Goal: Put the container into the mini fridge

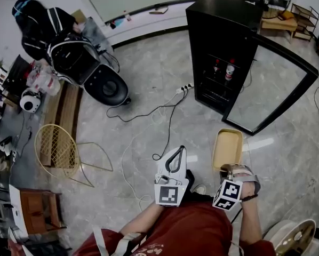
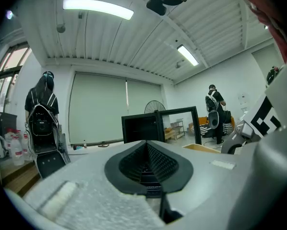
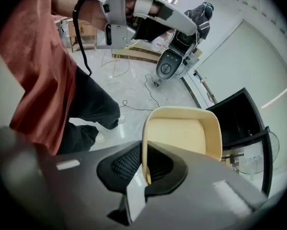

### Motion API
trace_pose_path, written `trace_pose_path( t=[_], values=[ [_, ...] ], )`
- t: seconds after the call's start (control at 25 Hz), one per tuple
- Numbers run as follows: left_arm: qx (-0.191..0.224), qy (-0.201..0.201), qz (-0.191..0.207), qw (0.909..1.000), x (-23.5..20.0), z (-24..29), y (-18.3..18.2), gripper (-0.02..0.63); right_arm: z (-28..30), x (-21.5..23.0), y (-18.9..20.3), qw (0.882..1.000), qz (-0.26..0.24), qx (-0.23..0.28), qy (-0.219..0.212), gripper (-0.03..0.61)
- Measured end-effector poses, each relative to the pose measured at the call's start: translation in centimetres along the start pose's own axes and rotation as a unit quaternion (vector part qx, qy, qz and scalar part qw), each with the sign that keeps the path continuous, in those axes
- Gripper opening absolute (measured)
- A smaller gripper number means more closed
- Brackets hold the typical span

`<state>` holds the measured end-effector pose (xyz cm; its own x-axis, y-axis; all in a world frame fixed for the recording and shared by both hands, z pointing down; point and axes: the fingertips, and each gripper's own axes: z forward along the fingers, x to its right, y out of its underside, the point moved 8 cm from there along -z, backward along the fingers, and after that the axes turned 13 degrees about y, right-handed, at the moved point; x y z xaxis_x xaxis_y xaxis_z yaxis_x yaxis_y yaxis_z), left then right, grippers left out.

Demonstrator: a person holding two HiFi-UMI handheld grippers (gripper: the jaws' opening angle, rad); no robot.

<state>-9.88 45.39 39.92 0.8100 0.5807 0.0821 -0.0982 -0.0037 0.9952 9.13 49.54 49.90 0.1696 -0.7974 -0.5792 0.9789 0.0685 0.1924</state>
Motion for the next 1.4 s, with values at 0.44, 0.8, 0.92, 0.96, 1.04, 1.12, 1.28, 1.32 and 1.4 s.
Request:
trace_pose_path(
  t=[0.44, 0.8, 0.92, 0.96, 1.04, 1.12, 1.28, 1.32, 1.4],
  values=[
    [-0.013, -0.005, -0.016, 0.9998, -3.9, 4.3, 1.4, 0.005, 4.1, 4.0, -1.1, 1.000, 0.009, 0.000, -0.024, 0.017],
    [-0.031, -0.008, -0.046, 0.9984, -12.4, 10.5, -0.5, 0.005, 8.0, 12.3, -5.1, 0.997, 0.019, -0.008, -0.075, 0.018],
    [-0.030, -0.009, -0.049, 0.9983, -14.4, 11.8, 0.8, 0.005, 10.3, 13.3, -5.7, 0.997, 0.025, -0.011, -0.077, 0.018],
    [-0.029, -0.007, -0.046, 0.9985, -14.9, 12.2, 1.4, 0.005, 11.1, 13.3, -5.9, 0.997, 0.028, -0.012, -0.077, 0.018],
    [-0.028, -0.002, -0.040, 0.9988, -16.3, 13.0, 2.2, 0.005, 12.5, 13.9, -6.5, 0.996, 0.031, -0.014, -0.080, 0.018],
    [-0.026, 0.004, -0.040, 0.9988, -17.9, 14.0, 2.7, 0.005, 13.7, 14.7, -7.4, 0.996, 0.034, -0.017, -0.083, 0.017],
    [-0.027, 0.017, -0.045, 0.9984, -21.0, 15.9, 3.3, 0.005, 15.5, 17.0, -9.2, 0.995, 0.042, -0.026, -0.084, 0.017],
    [-0.028, 0.022, -0.044, 0.9984, -21.7, 16.5, 3.4, 0.005, 15.9, 17.6, -9.6, 0.995, 0.045, -0.028, -0.083, 0.017],
    [-0.029, 0.035, -0.035, 0.9984, -22.8, 17.7, 3.5, 0.005, 16.6, 18.6, -10.1, 0.995, 0.052, -0.031, -0.082, 0.017]
  ],
)
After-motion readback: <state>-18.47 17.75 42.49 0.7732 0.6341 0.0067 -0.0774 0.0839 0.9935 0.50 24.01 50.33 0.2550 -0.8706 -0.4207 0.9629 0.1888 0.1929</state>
